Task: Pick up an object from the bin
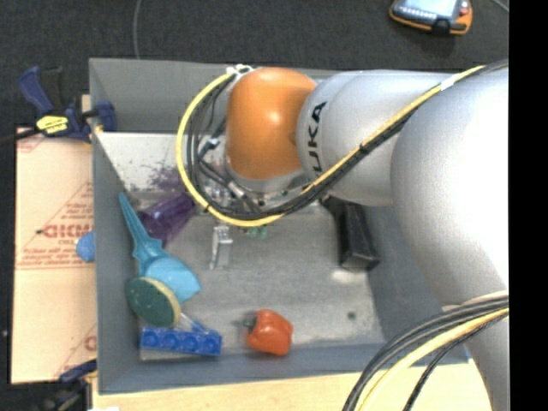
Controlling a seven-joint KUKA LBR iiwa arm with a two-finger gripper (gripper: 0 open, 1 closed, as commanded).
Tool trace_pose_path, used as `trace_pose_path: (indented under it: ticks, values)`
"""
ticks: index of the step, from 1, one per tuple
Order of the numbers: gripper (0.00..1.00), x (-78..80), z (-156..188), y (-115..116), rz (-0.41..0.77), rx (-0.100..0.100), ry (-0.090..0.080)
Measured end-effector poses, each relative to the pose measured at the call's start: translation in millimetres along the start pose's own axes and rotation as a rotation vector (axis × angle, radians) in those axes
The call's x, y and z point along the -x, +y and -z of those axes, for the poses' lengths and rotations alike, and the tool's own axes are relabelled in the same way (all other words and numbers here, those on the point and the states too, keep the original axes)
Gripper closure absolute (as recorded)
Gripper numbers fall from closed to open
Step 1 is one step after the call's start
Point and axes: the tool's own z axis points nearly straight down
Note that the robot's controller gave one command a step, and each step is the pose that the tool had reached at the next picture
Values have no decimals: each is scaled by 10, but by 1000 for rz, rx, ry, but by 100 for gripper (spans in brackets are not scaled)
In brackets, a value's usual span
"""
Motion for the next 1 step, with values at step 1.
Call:
trace_pose_path:
  ticks: [1]
  values:
    - [0,17,53,-9,-5,1,-8]
